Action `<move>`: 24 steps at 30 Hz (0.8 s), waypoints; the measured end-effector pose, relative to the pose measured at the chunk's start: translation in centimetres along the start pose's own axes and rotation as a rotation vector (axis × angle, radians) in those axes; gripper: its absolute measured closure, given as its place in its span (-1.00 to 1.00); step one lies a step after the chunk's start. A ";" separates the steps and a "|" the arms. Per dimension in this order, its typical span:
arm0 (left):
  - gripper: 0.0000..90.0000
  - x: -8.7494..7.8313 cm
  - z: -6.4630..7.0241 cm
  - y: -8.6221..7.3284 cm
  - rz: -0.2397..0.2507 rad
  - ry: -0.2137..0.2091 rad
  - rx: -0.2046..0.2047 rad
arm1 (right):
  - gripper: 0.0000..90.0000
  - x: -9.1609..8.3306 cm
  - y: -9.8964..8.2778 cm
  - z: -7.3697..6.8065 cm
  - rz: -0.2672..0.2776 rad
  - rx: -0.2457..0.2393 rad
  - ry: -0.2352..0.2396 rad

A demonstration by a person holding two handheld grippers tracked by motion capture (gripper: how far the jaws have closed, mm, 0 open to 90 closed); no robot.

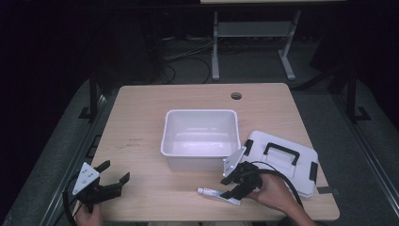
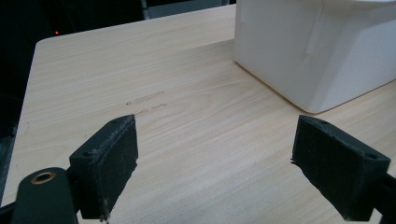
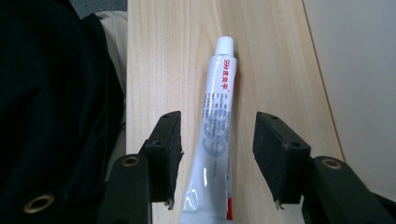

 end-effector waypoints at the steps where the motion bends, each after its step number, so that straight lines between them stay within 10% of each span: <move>1: -0.70 0.0 0.0 0.0 0.000 -0.001 0.002 | 0.14 0.3 0.0 0.0 -0.001 -0.001 0.003; 24: -0.70 -0.1 -0.1 0.0 0.004 0.005 -0.005 | 0.28 3.6 -0.8 0.3 -0.067 -0.030 -0.005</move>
Point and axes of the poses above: each handheld gripper's, and its own axes: x roughly forward along the jaws, y roughly out of its top, z roughly to its right, the point moved 9 cm from there along x, roughly forward along the jaws, and after that the axes turned 14 degrees about z, right-handed, at the moved point
